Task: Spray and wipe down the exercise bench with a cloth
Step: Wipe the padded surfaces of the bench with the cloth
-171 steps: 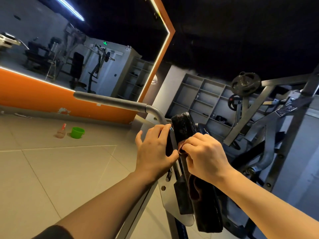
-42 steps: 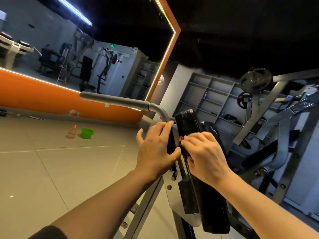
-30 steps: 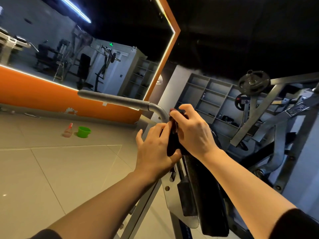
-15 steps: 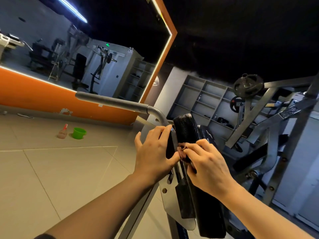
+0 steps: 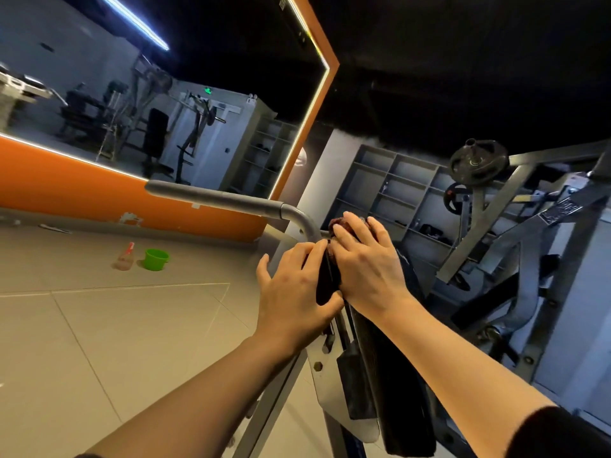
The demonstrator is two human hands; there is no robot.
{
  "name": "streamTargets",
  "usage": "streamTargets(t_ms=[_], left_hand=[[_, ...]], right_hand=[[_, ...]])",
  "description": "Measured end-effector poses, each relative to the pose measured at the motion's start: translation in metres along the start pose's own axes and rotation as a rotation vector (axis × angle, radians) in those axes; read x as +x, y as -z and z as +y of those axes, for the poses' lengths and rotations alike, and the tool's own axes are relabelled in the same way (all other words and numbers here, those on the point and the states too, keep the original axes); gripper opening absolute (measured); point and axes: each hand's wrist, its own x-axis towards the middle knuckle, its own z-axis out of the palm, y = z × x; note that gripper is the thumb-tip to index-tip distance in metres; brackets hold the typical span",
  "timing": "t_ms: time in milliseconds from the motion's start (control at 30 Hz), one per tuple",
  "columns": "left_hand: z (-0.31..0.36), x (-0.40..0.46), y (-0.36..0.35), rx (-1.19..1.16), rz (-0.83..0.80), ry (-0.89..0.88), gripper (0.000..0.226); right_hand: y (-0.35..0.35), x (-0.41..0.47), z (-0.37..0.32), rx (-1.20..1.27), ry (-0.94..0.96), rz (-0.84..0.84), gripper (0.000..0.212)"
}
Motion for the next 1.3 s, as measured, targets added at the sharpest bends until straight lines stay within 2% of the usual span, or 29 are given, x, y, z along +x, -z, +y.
streamTargets(t_ms=[100, 200, 333, 433, 533, 600, 667, 800, 900, 1000, 1100, 1233, 1300], left_hand=[[0.001, 0.001, 0.002, 0.010, -0.016, 0.002, 0.073], [0.001, 0.002, 0.004, 0.021, -0.024, -0.008, 0.073], [0.002, 0.001, 0.000, 0.020, 0.011, -0.008, 0.071], [0.001, 0.000, -0.006, 0.050, 0.062, -0.009, 0.072], [0.000, 0.000, -0.003, 0.027, 0.010, -0.007, 0.075], [0.001, 0.000, -0.001, 0.018, -0.002, -0.008, 0.076], [0.002, 0.000, 0.000, 0.023, -0.009, 0.001, 0.076], [-0.001, 0.000, -0.002, 0.015, -0.001, 0.008, 0.075], [-0.003, 0.001, -0.002, 0.018, -0.007, 0.000, 0.074], [-0.003, 0.001, -0.001, 0.036, -0.013, -0.021, 0.075], [-0.003, 0.000, -0.003, 0.042, 0.008, -0.022, 0.076], [-0.003, 0.000, -0.003, 0.050, -0.005, -0.012, 0.075], [-0.003, 0.001, -0.002, 0.053, -0.015, -0.015, 0.075]], right_hand=[[0.007, -0.013, 0.003, -0.005, 0.037, -0.081, 0.043], [0.019, -0.029, 0.009, -0.057, 0.076, -0.161, 0.046], [0.027, -0.072, 0.004, -0.015, 0.186, -0.185, 0.028], [0.027, -0.082, 0.004, 0.103, 0.212, -0.099, 0.025], [0.027, -0.051, 0.008, 0.103, 0.151, 0.072, 0.028], [0.023, -0.026, 0.012, 0.054, 0.118, 0.064, 0.030], [0.016, -0.011, 0.011, 0.043, 0.074, -0.029, 0.033], [0.012, -0.014, 0.010, 0.123, 0.021, -0.077, 0.035], [0.018, -0.041, 0.010, 0.170, 0.061, -0.047, 0.041], [0.021, -0.079, 0.011, 0.225, 0.138, -0.053, 0.028], [0.025, -0.086, 0.013, 0.258, 0.159, 0.044, 0.017], [0.029, -0.040, 0.021, 0.132, 0.075, 0.270, 0.021], [0.023, -0.017, 0.024, 0.061, 0.008, 0.202, 0.024]])
